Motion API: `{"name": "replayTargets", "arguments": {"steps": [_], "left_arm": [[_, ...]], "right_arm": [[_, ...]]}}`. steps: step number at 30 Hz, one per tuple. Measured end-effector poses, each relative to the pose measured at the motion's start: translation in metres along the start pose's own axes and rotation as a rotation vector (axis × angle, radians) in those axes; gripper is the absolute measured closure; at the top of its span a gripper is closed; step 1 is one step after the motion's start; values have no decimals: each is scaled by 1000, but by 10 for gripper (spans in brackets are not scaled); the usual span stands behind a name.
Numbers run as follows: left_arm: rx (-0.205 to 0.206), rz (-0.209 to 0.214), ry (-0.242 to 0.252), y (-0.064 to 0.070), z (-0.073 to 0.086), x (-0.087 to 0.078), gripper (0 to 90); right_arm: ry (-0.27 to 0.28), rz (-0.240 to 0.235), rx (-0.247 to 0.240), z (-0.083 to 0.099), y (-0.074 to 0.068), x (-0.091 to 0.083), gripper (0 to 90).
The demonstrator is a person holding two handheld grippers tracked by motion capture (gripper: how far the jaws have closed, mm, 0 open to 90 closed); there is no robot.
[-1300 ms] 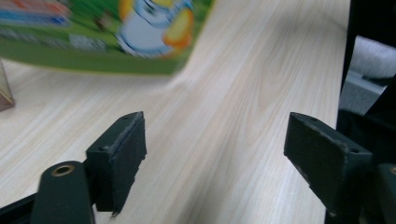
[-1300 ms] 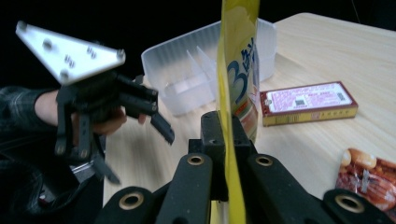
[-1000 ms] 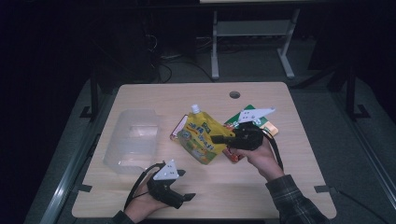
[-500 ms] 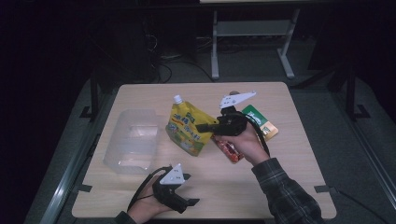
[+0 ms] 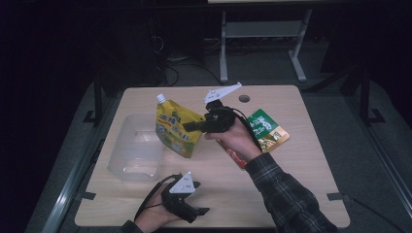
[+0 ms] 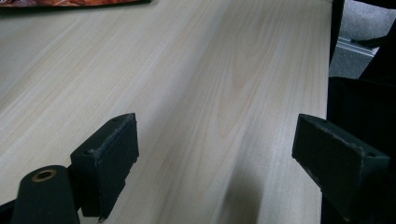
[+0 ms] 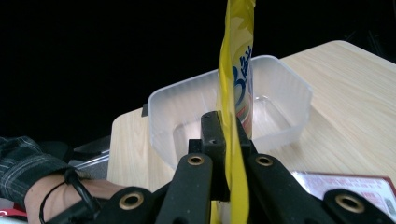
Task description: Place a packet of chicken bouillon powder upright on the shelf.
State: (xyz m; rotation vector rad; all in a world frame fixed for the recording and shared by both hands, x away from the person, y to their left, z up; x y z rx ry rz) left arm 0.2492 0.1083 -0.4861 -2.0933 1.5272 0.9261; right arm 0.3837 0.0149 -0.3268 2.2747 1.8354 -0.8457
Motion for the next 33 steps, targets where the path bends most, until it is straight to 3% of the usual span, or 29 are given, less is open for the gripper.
{"name": "replayTargets", "arguments": {"steps": [3,7,15,18,23,33], "left_arm": [[17,-5,-10,-2,0,1,140],[3,-4,6,-2,-1,2,140],[11,-4,1,-4,0,2,141],[-5,1,1,-3,0,3,141],[-19,2,7,-3,0,2,141],[-8,-16,-10,-5,5,-4,142]], "right_arm": [[-10,-9,-24,-7,-5,9,900],[-26,-27,-49,-18,-14,23,900],[-44,-60,-51,-33,-24,50,900],[-53,-69,-55,-41,-28,62,900],[-68,-88,-67,-46,-32,78,900],[-85,-122,-62,-46,-37,100,900]]}}
Point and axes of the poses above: each handheld gripper's, and its own axes: x roughly forward along the jaws, z roughly out of its underside, y roughly to its right, the point moved 5 cm from there along x, roughly forward along the jaws, and after that the axes turned 3 degrees about -y, right-handed, at the moved point
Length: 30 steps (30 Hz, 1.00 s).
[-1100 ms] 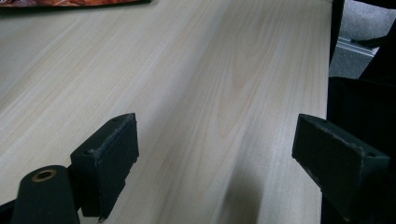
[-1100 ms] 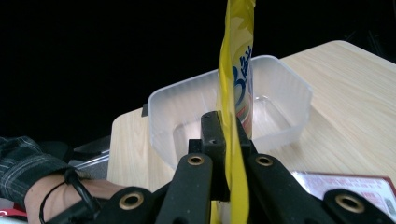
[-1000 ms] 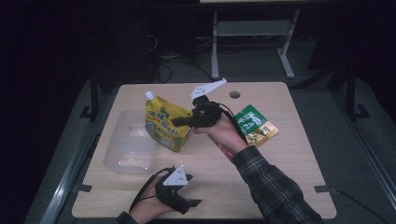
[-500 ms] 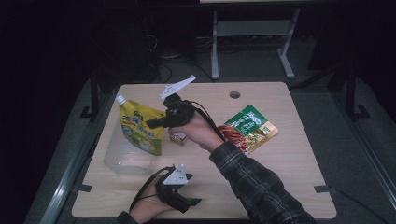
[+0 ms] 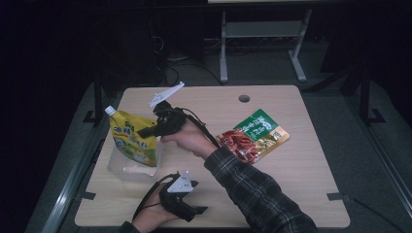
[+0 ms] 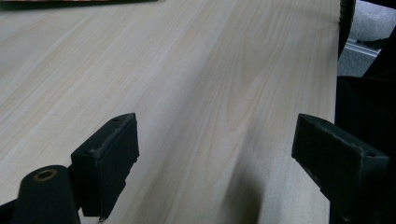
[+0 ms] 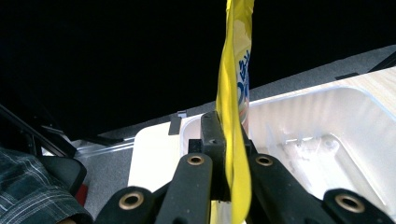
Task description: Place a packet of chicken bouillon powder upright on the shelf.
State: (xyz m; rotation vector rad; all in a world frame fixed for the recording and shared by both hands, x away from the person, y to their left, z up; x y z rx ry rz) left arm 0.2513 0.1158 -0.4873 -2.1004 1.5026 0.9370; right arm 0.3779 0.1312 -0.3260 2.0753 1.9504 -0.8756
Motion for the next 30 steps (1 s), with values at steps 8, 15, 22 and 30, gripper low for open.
{"name": "replayTargets", "arguments": {"steps": [8,15,22,30], "left_arm": [[-3,0,-7,1,2,-1,143],[-10,8,1,2,1,1,143],[17,7,-9,1,1,2,143],[14,10,-11,0,1,1,143]], "right_arm": [[-23,-19,-6,2,-1,14,900],[-40,-30,-1,9,0,24,900],[-68,-31,6,13,1,30,900],[-138,-8,-29,21,3,45,844]]}}
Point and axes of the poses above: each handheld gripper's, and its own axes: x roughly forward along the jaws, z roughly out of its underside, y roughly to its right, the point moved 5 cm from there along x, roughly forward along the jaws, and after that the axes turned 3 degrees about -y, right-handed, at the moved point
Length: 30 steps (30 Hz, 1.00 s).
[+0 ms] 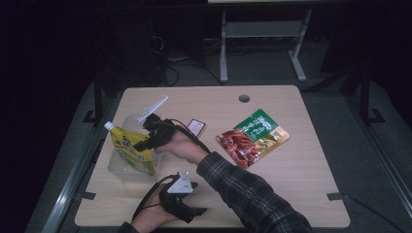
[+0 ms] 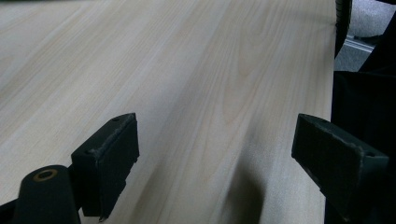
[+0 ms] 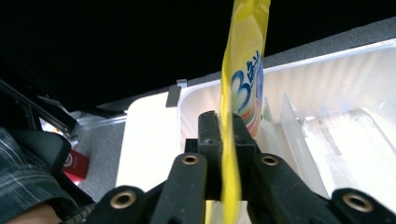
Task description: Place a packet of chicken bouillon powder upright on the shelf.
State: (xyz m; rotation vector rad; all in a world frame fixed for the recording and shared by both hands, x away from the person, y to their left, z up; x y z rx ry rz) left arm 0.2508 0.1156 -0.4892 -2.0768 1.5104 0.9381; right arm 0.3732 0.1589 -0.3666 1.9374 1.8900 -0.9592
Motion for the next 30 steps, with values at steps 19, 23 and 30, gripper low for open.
{"name": "replayTargets", "arguments": {"steps": [19,23,30], "left_arm": [[-7,2,7,-3,1,-1,143],[-38,-1,16,-5,1,-2,143],[-37,-19,9,-10,2,-6,144]], "right_arm": [[14,91,-30,11,-8,-44,354],[36,119,-17,21,-4,-59,313],[84,177,28,45,7,-85,300]]}}
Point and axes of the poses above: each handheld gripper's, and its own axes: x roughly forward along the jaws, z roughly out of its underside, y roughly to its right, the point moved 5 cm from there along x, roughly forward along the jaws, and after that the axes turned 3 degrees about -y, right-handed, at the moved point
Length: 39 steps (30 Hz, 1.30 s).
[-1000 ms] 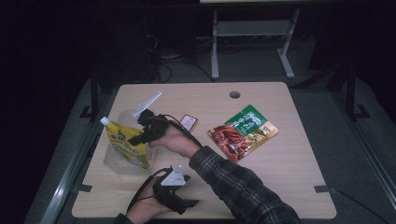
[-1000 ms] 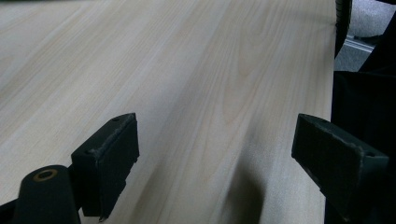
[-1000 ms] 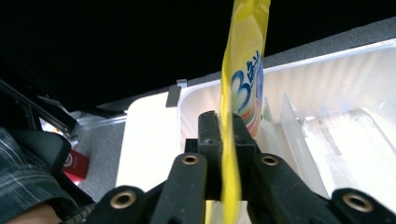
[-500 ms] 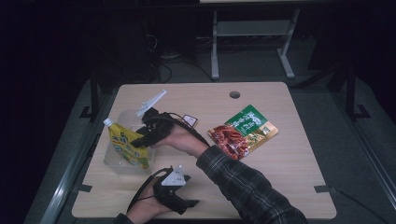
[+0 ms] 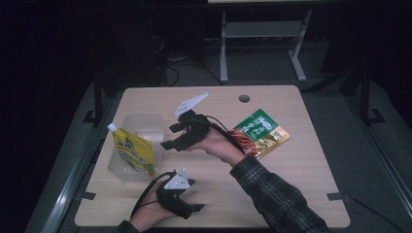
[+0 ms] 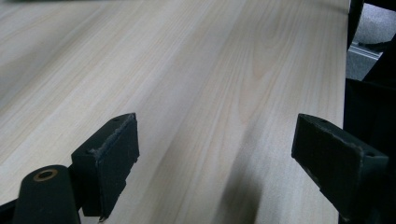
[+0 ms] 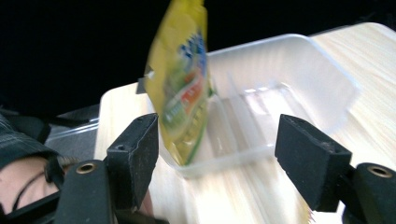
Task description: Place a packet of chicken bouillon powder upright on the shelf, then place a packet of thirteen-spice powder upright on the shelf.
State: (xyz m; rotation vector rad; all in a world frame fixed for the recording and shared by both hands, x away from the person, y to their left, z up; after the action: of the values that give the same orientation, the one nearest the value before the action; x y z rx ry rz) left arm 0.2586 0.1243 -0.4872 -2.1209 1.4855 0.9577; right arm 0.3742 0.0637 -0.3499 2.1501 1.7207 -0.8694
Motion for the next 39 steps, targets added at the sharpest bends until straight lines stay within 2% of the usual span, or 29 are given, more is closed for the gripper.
{"name": "replayTargets", "arguments": {"steps": [2,3,7,11,12,13,14,15,16,17,18,19,20,21,22,23,24,25,28,29,30,31,32,35,36,37,39], "left_arm": [[-6,-9,3,0,0,-1,144],[-6,-9,3,0,0,-1,145],[-9,-19,6,-1,0,-2,145],[-17,-26,3,-3,1,-1,144],[-19,-27,0,-3,1,-2,144],[-29,-28,5,-3,1,-1,144],[-29,-37,6,-5,1,-2,145],[-29,-37,6,-5,1,-2,147],[-35,-40,9,-5,1,-2,149],[-48,-45,14,-6,0,-2,149],[-47,-51,5,-7,1,-3,151],[-55,-55,5,-7,1,-3,151],[-56,-60,3,-8,1,-3,152],[-60,-62,2,-8,1,-4,152],[-58,-64,0,-9,1,-4,155],[-78,-62,11,-10,0,-4,164],[-78,-62,11,-10,0,-4,188],[-79,-52,9,-10,-1,-4,209],[-100,-52,19,-11,-5,-3,235],[-98,-52,18,-12,-6,-3,261],[-108,-51,13,-12,-8,-3,314],[-108,-48,16,-13,-10,-3,314],[-111,-46,17,-14,-12,-2,402],[-128,-55,29,-20,-22,-1,502],[-135,-56,34,-22,-25,0,502],[-143,-66,35,-26,-30,1,560],[-146,-90,26,-32,-34,1,592]], "right_arm": [[13,32,28,15,8,-13,295],[13,32,28,15,8,-13,295],[26,71,69,37,16,-30,293],[32,109,87,60,20,-45,287],[31,131,100,72,21,-51,281],[31,131,100,72,21,-51,281],[29,150,107,86,22,-57,275],[29,150,107,86,22,-57,275],[22,173,121,100,22,-61,272],[22,173,121,100,22,-61,272],[18,192,120,107,22,-64,269],[15,202,122,115,22,-66,269],[6,223,136,131,19,-72,265],[6,223,136,131,19,-72,265],[9,235,140,139,19,-75,263],[9,256,174,156,16,-81,261],[9,256,174,156,16,-81,261],[-1,269,198,172,12,-86,256],[1,282,229,187,7,-91,256],[9,282,235,194,6,-93,256],[16,280,267,206,1,-98,256],[16,280,267,206,1,-98,256],[15,294,283,216,-4,-100,255],[-10,311,285,229,-10,-102,248],[-10,311,285,229,-10,-102,248],[-34,337,273,237,-11,-103,245],[-42,344,271,242,-13,-104,242]]}}
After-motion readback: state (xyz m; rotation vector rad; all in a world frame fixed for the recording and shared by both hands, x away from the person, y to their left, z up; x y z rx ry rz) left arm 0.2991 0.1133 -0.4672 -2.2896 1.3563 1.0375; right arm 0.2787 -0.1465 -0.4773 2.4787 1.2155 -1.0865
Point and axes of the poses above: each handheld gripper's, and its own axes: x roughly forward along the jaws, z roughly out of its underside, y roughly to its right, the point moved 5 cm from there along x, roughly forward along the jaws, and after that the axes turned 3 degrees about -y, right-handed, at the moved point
